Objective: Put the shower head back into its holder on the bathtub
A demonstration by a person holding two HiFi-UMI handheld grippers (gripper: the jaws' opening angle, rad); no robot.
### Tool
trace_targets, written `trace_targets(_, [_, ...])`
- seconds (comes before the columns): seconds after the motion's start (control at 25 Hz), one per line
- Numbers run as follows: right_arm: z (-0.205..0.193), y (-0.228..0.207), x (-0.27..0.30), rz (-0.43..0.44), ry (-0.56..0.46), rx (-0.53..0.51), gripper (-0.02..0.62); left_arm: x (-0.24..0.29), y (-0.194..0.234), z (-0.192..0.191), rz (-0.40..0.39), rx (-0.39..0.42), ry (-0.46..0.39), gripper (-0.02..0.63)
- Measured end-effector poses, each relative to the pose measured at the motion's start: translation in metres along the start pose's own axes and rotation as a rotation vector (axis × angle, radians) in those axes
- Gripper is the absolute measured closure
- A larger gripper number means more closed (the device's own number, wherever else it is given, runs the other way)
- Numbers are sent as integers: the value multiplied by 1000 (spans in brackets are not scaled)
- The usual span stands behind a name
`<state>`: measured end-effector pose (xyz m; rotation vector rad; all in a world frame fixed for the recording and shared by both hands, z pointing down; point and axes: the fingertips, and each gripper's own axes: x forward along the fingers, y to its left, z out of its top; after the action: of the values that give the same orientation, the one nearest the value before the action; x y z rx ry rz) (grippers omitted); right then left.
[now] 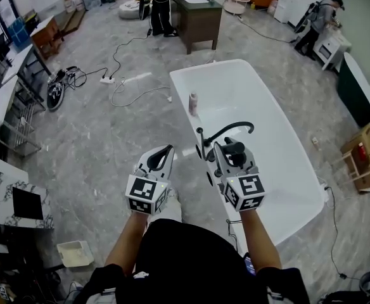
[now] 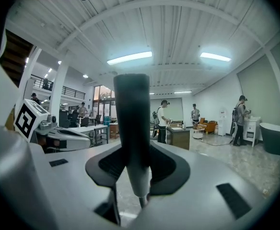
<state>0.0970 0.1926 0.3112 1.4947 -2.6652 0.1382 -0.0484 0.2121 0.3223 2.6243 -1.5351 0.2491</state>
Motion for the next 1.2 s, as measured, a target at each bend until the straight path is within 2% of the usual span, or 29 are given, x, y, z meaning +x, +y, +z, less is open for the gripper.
trace_targets(0.6, [11, -45, 115, -71, 52, 41, 459, 104, 82, 23, -86, -22, 19, 592])
trace_targets(1.2, [13, -51, 199, -141, 81, 35, 459, 154, 155, 25, -166, -38, 21, 592])
